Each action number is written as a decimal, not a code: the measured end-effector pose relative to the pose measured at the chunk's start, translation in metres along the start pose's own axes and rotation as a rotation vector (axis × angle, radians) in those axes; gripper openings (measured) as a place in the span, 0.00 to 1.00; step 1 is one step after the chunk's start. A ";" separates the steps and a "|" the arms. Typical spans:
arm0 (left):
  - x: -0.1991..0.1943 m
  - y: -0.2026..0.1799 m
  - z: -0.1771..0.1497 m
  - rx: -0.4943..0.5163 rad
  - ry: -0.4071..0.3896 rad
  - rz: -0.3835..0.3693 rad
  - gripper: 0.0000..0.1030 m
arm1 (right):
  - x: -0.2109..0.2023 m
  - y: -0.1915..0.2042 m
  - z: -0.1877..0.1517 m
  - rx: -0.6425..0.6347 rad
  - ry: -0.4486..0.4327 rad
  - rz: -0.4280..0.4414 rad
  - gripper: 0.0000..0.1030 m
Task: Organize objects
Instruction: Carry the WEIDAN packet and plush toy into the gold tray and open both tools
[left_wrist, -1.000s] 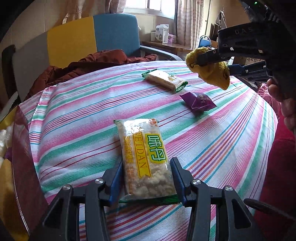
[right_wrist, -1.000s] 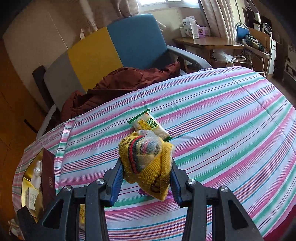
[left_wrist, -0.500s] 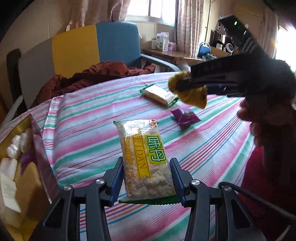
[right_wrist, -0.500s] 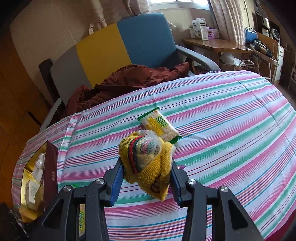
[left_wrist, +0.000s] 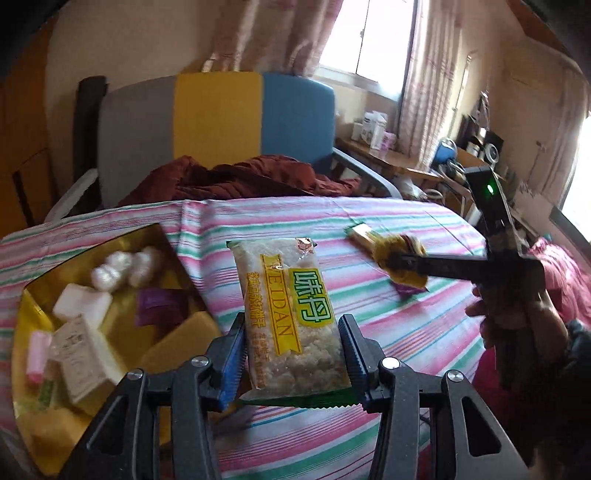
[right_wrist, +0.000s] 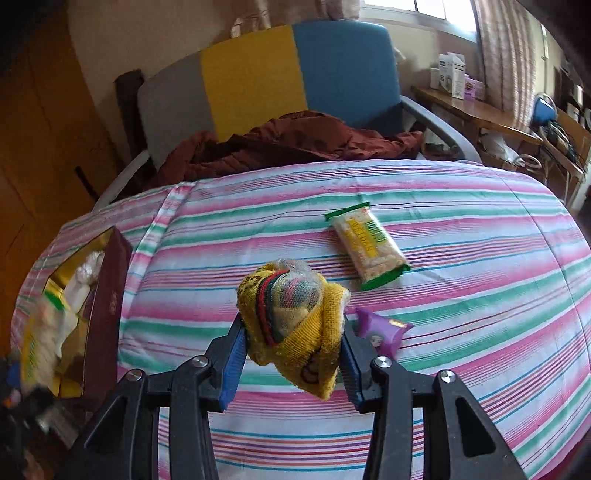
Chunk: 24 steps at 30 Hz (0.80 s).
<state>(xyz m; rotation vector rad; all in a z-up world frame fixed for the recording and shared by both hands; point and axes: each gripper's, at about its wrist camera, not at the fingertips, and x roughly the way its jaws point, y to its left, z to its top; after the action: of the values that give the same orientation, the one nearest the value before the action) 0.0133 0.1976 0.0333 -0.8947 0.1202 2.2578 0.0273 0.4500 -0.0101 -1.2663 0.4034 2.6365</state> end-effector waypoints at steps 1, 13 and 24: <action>-0.006 0.011 0.000 -0.023 -0.006 0.012 0.47 | 0.000 0.006 0.000 -0.008 0.007 0.014 0.44; -0.050 0.126 -0.032 -0.256 -0.037 0.121 0.48 | -0.009 0.141 0.006 -0.171 -0.016 0.253 0.44; -0.094 0.199 -0.047 -0.404 -0.116 0.194 0.48 | 0.011 0.229 0.003 -0.257 0.028 0.347 0.44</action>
<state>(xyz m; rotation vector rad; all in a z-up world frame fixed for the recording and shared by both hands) -0.0382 -0.0213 0.0251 -0.9867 -0.3270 2.5599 -0.0463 0.2353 0.0202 -1.4216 0.3213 3.0455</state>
